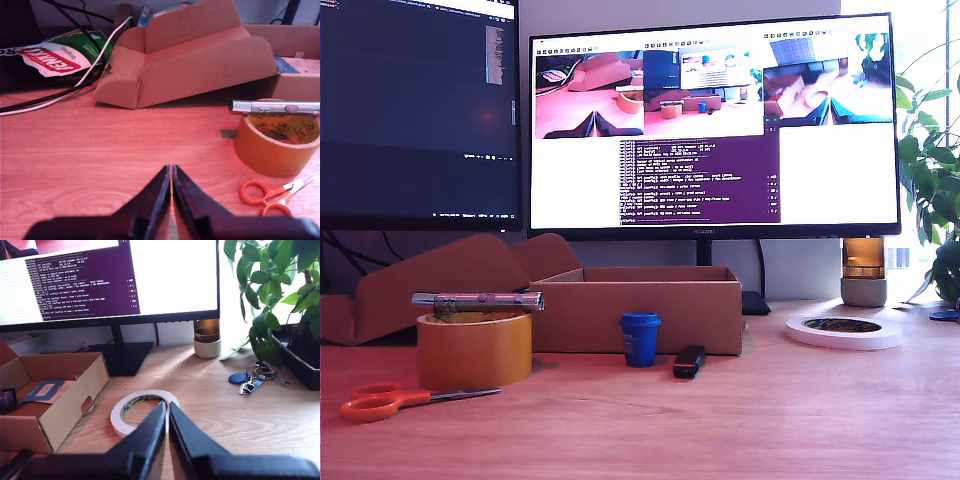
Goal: Pick up the scissors and place it inside the cardboard box
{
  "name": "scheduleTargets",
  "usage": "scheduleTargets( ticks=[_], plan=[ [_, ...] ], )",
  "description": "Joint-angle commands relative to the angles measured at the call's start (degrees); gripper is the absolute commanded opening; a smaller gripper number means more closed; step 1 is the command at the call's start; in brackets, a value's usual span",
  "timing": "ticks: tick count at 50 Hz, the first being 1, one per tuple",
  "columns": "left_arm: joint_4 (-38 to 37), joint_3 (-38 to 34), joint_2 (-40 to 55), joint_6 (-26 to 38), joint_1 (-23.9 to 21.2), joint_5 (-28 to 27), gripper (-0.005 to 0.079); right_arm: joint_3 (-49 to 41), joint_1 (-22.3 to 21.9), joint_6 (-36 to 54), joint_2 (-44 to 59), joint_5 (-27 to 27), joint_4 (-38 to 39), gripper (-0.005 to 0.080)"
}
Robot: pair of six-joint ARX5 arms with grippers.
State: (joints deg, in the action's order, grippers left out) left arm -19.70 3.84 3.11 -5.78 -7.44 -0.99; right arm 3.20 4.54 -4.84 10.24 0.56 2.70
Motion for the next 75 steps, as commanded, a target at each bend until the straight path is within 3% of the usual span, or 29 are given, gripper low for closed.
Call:
scheduleTargets(
  ticks=[1,14,27,41,67,75],
  plan=[
    [8.7,-1.3,0.2,-5.8,0.2,-6.1,-0.0021,-0.1,-0.2,-1.2,0.2,-0.6,-6.3,-0.0011],
    [8.9,-1.2,0.2,-5.8,0.1,-6.8,-0.0021,-0.1,-0.2,-1.2,0.2,-1.4,-5.9,-0.0011],
    [8.2,-0.9,0.3,-5.8,-2.1,-17.6,-0.0021,-0.1,1.2,-1.4,0.2,-15.9,-1.6,-0.0011],
    [1.2,2.9,1.3,-3.7,-7.3,-16.4,-0.0021,0.2,7.0,-5.9,0.9,-27.7,-2.0,-0.0011],
    [-0.5,13.0,19.1,-2.9,-12.5,-13.7,-0.0021,0.3,16.0,-5.9,6.9,-30.6,-4.7,-0.0011],
    [-7.6,20.5,27.4,1.1,-13.1,-13.8,-0.0021,0.3,16.3,-5.8,7.3,-30.6,-4.7,-0.0011]
  ],
)
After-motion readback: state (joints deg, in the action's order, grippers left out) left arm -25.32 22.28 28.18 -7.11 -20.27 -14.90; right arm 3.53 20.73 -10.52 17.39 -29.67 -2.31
